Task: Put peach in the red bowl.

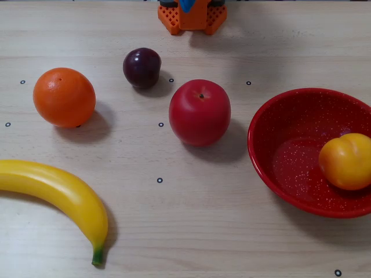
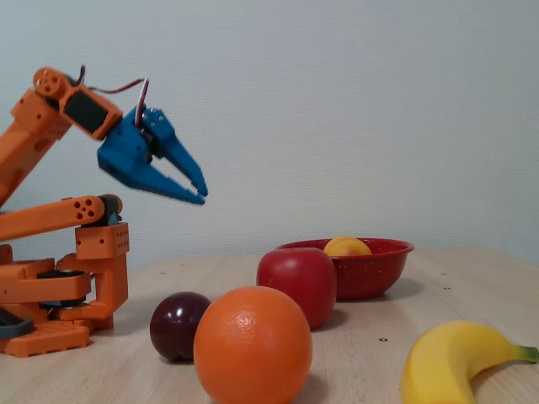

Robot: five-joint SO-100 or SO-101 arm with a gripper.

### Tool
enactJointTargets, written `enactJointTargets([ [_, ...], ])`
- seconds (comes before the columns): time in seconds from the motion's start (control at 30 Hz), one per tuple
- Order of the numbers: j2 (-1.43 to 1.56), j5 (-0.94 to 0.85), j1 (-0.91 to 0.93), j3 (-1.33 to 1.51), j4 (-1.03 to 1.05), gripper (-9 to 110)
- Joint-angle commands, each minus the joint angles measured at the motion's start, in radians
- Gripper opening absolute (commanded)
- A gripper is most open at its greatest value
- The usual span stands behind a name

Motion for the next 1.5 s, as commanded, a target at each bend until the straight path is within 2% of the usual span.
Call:
enactJointTargets([
  [0.0,0.060,0.026,0.054,0.015,0.008,0],
  [0.17,0.069,0.044,0.052,0.123,-0.034,0],
  [0.4,0.069,0.087,0.044,0.373,-0.287,0],
  [0.77,0.069,0.336,0.005,0.660,-0.500,0],
  [0.97,0.069,0.391,0.000,0.738,-0.543,0],
  [1.47,0.069,0.397,-0.015,0.738,-0.546,0],
])
